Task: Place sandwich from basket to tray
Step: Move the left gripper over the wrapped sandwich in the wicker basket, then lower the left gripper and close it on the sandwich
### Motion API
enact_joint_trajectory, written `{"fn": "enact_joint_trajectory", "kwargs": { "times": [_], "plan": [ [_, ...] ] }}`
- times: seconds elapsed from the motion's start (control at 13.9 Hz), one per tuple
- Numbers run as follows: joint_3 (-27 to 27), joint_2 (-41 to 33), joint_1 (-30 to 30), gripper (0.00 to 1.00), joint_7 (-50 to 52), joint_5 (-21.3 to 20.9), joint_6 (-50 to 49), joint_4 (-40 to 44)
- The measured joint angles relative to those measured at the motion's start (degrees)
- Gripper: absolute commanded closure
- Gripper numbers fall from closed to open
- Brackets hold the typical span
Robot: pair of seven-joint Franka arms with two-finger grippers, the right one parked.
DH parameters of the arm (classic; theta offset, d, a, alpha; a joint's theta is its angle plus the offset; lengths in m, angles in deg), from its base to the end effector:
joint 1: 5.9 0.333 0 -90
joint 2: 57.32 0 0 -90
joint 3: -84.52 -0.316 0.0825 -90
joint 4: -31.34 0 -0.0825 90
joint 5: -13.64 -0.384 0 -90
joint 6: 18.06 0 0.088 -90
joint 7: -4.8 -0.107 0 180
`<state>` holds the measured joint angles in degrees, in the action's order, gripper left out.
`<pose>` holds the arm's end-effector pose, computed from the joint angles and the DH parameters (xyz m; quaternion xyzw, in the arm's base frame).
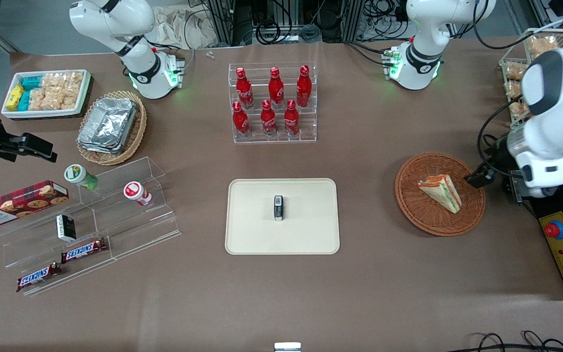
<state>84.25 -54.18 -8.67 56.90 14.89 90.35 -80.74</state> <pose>0.5563 -0.0259 0.4384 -0.9044 -0.4224 0.0574 0.0184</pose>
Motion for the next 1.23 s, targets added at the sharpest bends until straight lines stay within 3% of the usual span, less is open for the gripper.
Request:
{"fn": "enact_joint_trajectory", "kwargs": {
  "times": [0.14, 0.36, 0.65, 1.23],
  "plan": [
    [0.0, 0.2, -0.5, 0.00, 0.0, -0.2, 7.8, -7.1],
    [0.1, 0.5, -1.2, 0.00, 0.0, -3.9, 14.9, -13.9],
    [-0.1, 1.0, -1.2, 0.00, 0.0, -6.9, 16.1, -15.8],
    [-0.1, 7.4, -1.2, 0.00, 0.0, -7.0, 24.1, -16.5]
  ]
}}
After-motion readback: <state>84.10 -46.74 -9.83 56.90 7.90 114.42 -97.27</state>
